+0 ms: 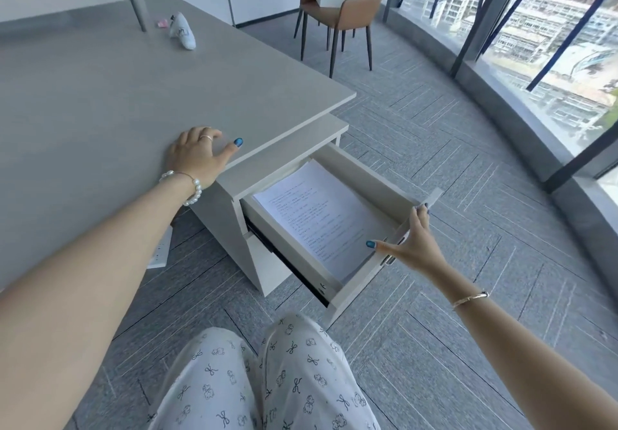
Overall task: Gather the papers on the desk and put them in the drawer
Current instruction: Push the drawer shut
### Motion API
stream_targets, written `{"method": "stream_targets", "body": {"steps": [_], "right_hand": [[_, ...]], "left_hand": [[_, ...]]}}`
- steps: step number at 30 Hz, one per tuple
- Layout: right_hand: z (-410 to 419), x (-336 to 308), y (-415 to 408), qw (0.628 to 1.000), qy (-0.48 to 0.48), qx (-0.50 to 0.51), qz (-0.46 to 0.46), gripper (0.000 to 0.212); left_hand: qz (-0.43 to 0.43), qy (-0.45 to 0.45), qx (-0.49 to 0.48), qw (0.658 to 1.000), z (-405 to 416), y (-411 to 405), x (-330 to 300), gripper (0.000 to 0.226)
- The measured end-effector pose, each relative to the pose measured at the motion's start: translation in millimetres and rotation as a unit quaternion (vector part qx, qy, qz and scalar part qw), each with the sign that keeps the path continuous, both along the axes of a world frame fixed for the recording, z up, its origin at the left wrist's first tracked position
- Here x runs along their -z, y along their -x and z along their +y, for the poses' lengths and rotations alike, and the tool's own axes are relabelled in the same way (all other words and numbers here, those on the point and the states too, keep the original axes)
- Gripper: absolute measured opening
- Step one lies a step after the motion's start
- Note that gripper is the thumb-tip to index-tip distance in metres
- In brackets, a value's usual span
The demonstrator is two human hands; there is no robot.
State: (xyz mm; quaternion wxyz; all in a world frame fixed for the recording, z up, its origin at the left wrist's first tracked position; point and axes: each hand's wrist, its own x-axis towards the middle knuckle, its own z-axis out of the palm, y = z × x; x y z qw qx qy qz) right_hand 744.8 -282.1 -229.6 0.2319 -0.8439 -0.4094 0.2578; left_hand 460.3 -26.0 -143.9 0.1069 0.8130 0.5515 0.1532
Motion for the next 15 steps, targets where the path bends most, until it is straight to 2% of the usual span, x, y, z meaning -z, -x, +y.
{"method": "stream_targets", "body": {"steps": [4, 7, 11, 12, 15], "right_hand": [[40.0, -0.5, 10.5, 1.000, -0.006, -0.020, 0.008, 0.140], [58.2, -4.1, 13.8, 0.998, -0.026, -0.036, 0.040, 0.132], [65.6, 9.2, 15.2, 0.994, -0.068, 0.005, 0.083, 0.124], [67.7, 14.4, 16.0, 0.993, -0.073, 0.012, 0.094, 0.116], [77.0, 28.6, 15.8, 0.994, -0.080, 0.014, 0.070, 0.069]], "left_hand": [[0.004, 0.000, -0.003, 1.000, 0.7, -0.3, -1.0, 0.055], [0.006, 0.001, -0.003, 1.000, 2.1, -0.4, -0.9, 0.055], [0.010, 0.001, -0.002, 1.000, 3.4, -0.1, -0.9, 0.056], [0.011, 0.000, -0.002, 1.000, 3.8, 0.1, -0.8, 0.056], [0.020, 0.000, 0.000, 1.000, 5.2, 1.2, 0.6, 0.057]]}}
